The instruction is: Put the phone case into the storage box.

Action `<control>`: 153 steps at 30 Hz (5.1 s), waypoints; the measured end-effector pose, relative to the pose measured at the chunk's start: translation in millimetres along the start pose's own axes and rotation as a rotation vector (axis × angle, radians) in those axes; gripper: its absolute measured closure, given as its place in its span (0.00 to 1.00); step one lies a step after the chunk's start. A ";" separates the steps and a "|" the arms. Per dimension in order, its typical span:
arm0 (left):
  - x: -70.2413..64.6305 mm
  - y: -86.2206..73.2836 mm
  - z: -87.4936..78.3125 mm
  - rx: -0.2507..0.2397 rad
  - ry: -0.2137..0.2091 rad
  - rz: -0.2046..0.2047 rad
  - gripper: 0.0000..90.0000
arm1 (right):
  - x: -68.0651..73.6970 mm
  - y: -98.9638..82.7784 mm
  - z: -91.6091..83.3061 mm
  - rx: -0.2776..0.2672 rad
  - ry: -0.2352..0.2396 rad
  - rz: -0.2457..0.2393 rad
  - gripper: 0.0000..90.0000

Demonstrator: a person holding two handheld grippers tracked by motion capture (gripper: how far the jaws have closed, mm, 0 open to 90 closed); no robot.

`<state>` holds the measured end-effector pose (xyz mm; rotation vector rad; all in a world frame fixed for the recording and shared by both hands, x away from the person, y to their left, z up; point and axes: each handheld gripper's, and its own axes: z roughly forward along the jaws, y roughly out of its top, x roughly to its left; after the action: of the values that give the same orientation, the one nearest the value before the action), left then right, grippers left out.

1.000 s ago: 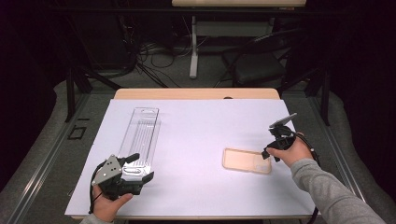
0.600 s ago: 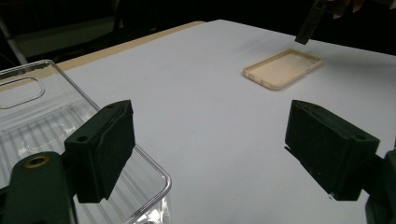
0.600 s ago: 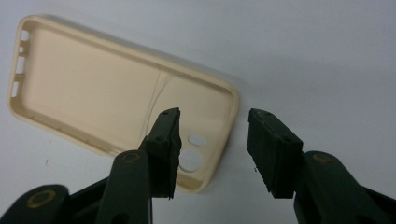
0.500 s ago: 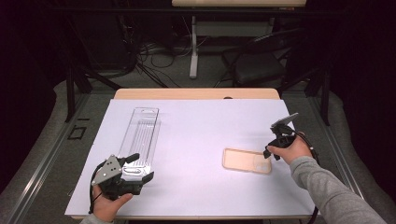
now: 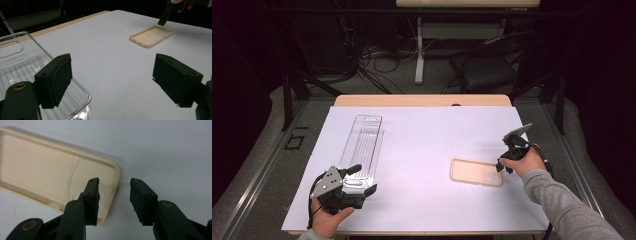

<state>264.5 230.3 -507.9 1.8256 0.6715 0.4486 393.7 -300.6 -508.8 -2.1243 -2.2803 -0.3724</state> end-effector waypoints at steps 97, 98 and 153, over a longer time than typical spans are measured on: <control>-0.3 -0.7 1.9 0.011 -0.009 0.007 0.18 | -15.7 -1.2 15.5 0.054 0.114 0.172 0.84; -0.3 -0.8 2.0 0.011 -0.009 0.007 0.18 | -15.9 -1.2 15.7 0.053 0.113 0.174 0.85; 0.1 -1.0 1.9 0.015 -0.010 0.008 0.18 | -22.4 -1.9 16.3 0.059 0.136 0.271 0.93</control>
<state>265.5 229.2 -509.4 1.8439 0.6623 0.4404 396.3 -319.9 -528.7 -2.2599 -1.8772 -0.4221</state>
